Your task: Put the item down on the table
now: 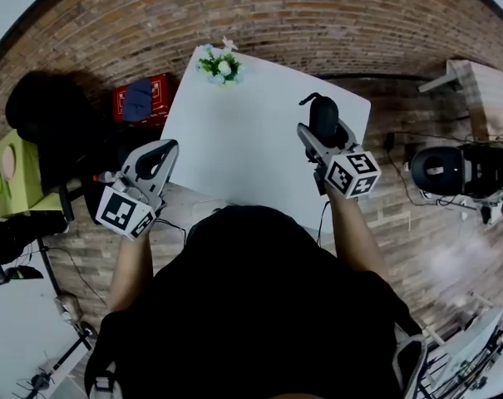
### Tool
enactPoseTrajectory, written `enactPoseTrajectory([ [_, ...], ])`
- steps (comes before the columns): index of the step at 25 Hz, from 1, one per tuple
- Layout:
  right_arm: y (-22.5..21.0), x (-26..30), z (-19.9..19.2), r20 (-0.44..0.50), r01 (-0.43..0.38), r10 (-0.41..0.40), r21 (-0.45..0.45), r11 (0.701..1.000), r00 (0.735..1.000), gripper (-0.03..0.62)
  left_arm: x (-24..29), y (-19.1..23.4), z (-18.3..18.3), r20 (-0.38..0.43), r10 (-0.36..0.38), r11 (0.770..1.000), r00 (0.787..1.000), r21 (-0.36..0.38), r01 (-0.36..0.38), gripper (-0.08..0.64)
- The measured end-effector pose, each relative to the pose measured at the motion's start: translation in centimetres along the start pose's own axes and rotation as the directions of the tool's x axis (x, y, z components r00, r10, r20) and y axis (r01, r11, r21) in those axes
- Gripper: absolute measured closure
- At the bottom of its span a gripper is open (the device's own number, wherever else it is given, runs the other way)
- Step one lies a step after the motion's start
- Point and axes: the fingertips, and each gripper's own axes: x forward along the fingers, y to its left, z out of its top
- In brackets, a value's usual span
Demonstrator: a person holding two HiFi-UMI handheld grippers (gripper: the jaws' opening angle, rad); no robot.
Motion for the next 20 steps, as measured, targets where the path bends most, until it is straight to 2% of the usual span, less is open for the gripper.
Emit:
enactPoseTrajectory([
  [7,-0.2,-0.3,-0.3,-0.001,-0.012,0.012,0.0,1.0,1.0,0.221,-0.3,-0.6,0.6,-0.005,0.011,1.0,1.0,0.017,-0.011,0.548],
  [20,1.6,-1.9,-0.1,0.016,0.033,-0.033,-0.006,0.999,0.999,0.221,-1.8,0.4,0.5,0.032,-0.002,1.0,0.999,0.022,0.001,0.548],
])
